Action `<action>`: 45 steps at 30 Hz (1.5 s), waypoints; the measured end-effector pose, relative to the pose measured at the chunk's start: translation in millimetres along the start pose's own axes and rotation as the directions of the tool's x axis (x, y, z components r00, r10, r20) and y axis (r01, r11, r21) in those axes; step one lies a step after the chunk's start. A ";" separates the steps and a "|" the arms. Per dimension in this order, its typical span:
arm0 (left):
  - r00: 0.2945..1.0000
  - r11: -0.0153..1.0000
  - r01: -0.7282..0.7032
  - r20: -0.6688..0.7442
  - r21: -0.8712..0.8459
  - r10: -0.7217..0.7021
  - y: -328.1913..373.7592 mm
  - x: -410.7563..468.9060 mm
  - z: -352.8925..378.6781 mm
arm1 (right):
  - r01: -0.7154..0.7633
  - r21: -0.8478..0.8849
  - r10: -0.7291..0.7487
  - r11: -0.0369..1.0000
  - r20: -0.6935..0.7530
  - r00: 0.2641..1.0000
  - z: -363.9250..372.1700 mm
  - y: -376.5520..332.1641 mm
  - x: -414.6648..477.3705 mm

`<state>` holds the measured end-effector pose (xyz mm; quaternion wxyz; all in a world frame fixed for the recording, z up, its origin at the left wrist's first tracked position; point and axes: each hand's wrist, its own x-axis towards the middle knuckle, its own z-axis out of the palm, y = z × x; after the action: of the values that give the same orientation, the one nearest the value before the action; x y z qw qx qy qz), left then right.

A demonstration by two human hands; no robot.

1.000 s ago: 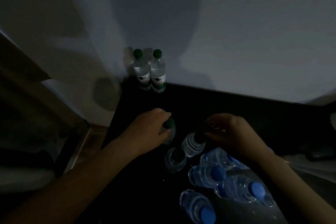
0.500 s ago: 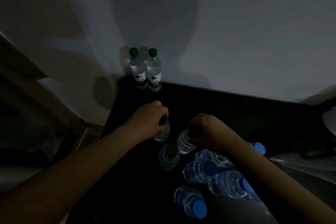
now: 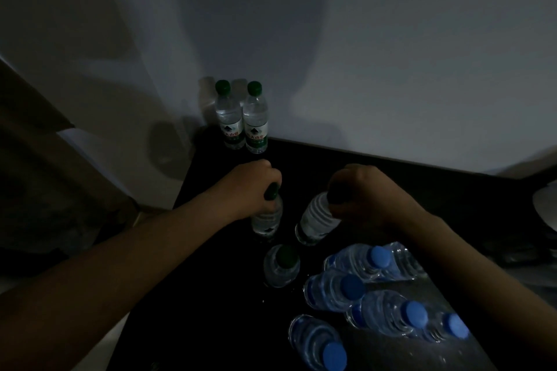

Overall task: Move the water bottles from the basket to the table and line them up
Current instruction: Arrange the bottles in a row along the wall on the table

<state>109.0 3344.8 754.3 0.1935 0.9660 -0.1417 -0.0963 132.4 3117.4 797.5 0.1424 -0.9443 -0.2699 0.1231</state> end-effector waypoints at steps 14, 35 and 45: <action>0.993 0.991 -0.117 -0.021 0.071 0.119 -6.0 94.7 -57.8 | -0.005 -0.035 0.003 0.999 -0.066 0.998 -46.2 28.5 44.8; 0.998 0.996 -0.060 0.032 0.065 0.058 -52.7 202.6 -63.5 | -0.012 -0.019 0.013 1.000 0.045 0.999 -32.5 65.3 98.3; 0.997 0.996 -0.065 0.034 0.053 0.063 -58.9 205.1 -61.6 | -0.016 0.003 0.016 1.000 0.031 0.999 -30.6 65.8 110.4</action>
<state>330.8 3354.5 759.6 0.1678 0.9642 -0.1783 -0.1017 264.1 3117.8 786.7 0.1387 -0.9442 -0.2644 0.1393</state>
